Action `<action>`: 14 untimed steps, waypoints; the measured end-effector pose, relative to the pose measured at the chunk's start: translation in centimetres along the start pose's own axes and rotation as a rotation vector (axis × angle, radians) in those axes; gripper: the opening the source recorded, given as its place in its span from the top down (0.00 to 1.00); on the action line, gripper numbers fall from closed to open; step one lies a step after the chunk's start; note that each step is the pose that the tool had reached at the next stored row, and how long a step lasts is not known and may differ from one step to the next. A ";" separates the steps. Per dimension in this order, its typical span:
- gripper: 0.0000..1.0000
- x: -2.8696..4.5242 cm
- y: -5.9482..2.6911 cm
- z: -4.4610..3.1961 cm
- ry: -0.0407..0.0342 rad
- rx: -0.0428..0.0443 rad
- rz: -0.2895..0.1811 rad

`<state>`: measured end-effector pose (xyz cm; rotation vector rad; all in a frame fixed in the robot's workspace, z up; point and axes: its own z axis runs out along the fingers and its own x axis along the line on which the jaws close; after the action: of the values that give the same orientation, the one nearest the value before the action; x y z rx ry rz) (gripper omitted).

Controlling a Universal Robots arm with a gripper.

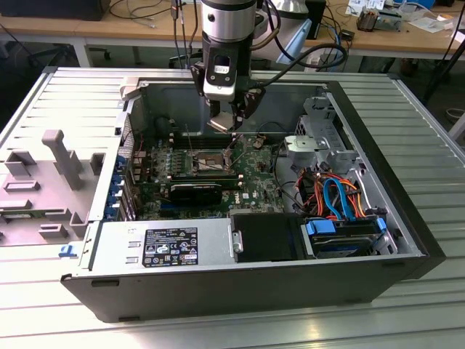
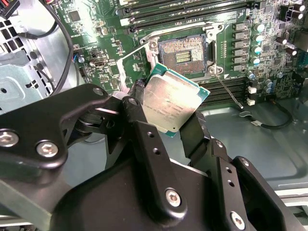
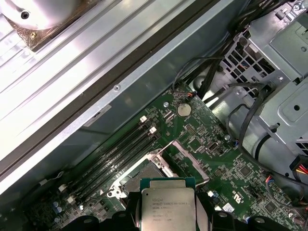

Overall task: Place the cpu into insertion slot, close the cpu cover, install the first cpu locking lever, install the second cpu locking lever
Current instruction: 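Place the cpu into insertion slot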

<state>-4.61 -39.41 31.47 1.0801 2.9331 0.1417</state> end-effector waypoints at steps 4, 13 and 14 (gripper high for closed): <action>0.46 0.00 0.00 0.00 -0.0006 -0.0001 0.007; 0.46 0.00 0.00 0.00 -0.0018 -0.0004 0.019; 0.46 0.00 0.00 0.00 -0.0018 -0.0004 0.020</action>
<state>-4.61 -39.41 31.47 1.1095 2.9211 0.1415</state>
